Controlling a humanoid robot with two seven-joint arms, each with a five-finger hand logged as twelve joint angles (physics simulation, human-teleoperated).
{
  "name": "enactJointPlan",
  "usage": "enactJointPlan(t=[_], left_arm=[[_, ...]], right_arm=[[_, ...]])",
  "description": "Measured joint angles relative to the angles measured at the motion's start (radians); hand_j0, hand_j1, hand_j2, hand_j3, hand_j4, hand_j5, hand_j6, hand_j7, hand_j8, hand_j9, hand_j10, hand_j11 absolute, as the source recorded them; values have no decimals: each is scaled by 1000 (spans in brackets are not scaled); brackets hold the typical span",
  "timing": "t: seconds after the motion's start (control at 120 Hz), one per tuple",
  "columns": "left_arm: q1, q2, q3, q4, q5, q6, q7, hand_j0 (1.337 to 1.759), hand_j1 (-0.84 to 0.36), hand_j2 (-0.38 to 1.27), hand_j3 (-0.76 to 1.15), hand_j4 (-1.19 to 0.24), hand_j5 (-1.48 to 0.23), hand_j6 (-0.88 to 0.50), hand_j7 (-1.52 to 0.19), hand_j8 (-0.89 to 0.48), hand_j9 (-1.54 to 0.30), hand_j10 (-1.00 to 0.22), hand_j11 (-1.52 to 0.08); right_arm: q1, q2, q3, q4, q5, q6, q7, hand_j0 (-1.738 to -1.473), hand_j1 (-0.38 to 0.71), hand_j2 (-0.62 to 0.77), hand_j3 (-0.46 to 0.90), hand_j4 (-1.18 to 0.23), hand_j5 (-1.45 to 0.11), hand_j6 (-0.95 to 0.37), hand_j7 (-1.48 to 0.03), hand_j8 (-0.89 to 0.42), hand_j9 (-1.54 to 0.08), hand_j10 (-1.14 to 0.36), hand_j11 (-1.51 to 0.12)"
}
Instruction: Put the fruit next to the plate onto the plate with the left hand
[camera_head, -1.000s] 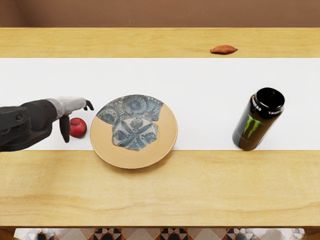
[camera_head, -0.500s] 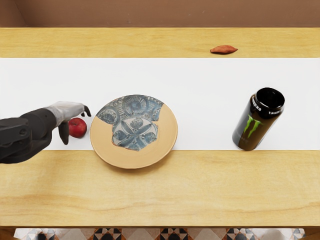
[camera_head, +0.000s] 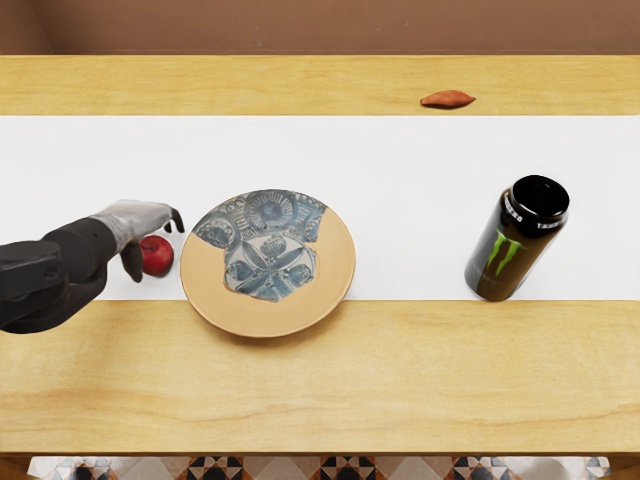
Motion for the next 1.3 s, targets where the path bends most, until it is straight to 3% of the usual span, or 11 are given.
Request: enactJointPlan(t=[0.475, 0.625, 0.85, 0.925, 1.1, 1.167, 1.3], left_arm=[[35, 39, 0, -63, 21, 36, 0, 1658, -229, 103, 0, -493, -628, -483, -627, -477, -632, -490, -631], [37, 59, 0, -81, 20, 37, 0, 1657, -254, 240, 0, -555, -720, -489, -720, -510, -722, -553, -722], [52, 59, -1, -84, 28, 40, 1, 1653, -304, 242, 0, -598, -819, -408, -844, -408, -854, -644, -851], [52, 60, -1, -83, 26, 38, 1, 1651, -385, 457, 0, -544, -892, -355, -895, -372, -900, -666, -897], [49, 62, -1, -80, 20, 28, 1, 1647, -369, 365, 0, -499, -989, -307, -978, -331, -977, -712, -975], [38, 68, -3, -80, 16, 22, 1, 1647, -363, 357, 0, -495, -1005, -306, -995, -329, -990, -720, -988], [-62, 65, -13, -80, -18, -28, 1, 1647, -345, 330, 0, -505, -1020, -309, -1007, -329, -1002, -729, -1000]], right_arm=[[0, 0, -1, 0, 0, 0, 0, -1658, -349, 0, 0, 0, 0, 0, 0, 0, 0, 0, 0], [0, 0, -1, 0, 0, 0, 0, -1658, -349, 0, 0, 0, 0, 0, 0, 0, 0, 0, 0], [0, 0, 0, 0, 0, 0, 0, -1658, -349, 0, 0, 0, 0, 0, 0, 0, 0, 0, 0], [0, 0, 0, 0, 0, 0, 0, -1658, -349, 0, 0, 0, 0, 0, 0, 0, 0, 0, 0], [0, 0, 0, 0, 0, 0, 0, -1658, -349, 0, 0, 0, 0, 0, 0, 0, 0, 0, 0], [0, 0, 1, 0, 0, 0, 0, -1658, -349, 0, 0, 0, 0, 0, 0, 0, 0, 0, 0], [0, 0, 0, 0, 0, 0, 0, -1658, -349, 0, 0, 0, 0, 0, 0, 0, 0, 0, 0]])
